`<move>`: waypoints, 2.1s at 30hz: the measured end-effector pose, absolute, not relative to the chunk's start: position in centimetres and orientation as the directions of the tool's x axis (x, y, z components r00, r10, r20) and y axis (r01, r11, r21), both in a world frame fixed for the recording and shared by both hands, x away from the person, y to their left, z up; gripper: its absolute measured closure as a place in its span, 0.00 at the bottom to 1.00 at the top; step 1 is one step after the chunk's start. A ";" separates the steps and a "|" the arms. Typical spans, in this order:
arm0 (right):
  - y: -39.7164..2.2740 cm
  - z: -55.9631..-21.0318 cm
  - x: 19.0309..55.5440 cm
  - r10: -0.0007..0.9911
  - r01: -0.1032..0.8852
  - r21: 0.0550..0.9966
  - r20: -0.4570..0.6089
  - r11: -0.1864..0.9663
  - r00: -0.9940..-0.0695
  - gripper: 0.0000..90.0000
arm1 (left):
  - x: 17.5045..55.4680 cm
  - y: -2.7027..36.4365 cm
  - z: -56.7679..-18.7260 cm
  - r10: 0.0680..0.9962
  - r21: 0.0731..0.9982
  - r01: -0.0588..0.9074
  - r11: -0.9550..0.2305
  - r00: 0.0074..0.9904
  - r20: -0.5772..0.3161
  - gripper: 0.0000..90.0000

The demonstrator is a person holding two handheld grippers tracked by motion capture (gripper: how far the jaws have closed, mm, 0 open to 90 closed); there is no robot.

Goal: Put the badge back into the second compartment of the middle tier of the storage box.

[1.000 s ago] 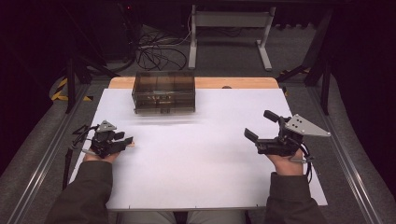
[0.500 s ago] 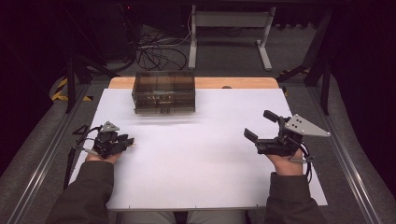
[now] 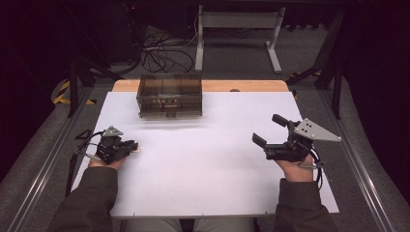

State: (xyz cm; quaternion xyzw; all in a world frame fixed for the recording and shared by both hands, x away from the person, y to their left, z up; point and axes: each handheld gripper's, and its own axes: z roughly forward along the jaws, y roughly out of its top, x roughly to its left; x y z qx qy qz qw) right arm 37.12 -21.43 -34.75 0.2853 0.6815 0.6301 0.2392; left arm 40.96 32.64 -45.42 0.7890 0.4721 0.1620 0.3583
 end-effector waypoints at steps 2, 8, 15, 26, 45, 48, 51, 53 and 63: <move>-21.4 -34.7 37.1 0.691 0.089 0.995 0.036 0.040 -0.722 0.02 | 41.0 32.7 -45.4 0.859 0.719 0.627 -0.300 0.506 -0.082 0.83; -21.6 -34.7 37.1 0.692 0.083 0.996 0.033 0.038 -0.721 0.02 | 40.7 33.1 -45.3 0.860 0.725 0.625 -0.289 0.502 -0.091 0.92; -21.5 -34.7 37.1 0.691 0.086 0.996 0.036 0.038 -0.722 0.02 | 41.6 34.0 -45.6 0.842 0.719 0.652 -0.241 0.508 -0.179 0.80; -21.4 -34.9 37.2 0.688 0.089 0.995 0.032 0.047 -0.725 0.02 | 42.7 33.3 -45.9 0.798 0.708 0.642 -0.294 0.573 -0.188 0.76; -21.5 -34.7 37.0 0.688 0.080 0.996 0.028 0.043 -0.726 0.02 | 40.6 33.2 -44.3 0.788 0.719 0.597 -0.354 0.605 -0.113 0.94; -21.5 -34.6 37.0 0.687 0.079 0.996 0.029 0.042 -0.726 0.02 | 40.4 33.2 -44.2 0.787 0.709 0.601 -0.370 0.608 -0.104 0.95; -21.5 -34.6 37.0 0.689 0.079 0.996 0.029 0.041 -0.724 0.02 | 40.0 33.3 -44.1 0.793 0.697 0.615 -0.368 0.599 -0.110 0.95; -21.5 -34.6 37.0 0.690 0.079 0.996 0.029 0.041 -0.723 0.02 | 40.0 33.3 -44.1 0.797 0.693 0.619 -0.371 0.595 -0.105 0.94; -21.5 -34.6 37.0 0.688 0.081 0.996 0.029 0.043 -0.725 0.02 | 39.8 33.2 -44.0 0.798 0.696 0.617 -0.367 0.593 -0.105 0.95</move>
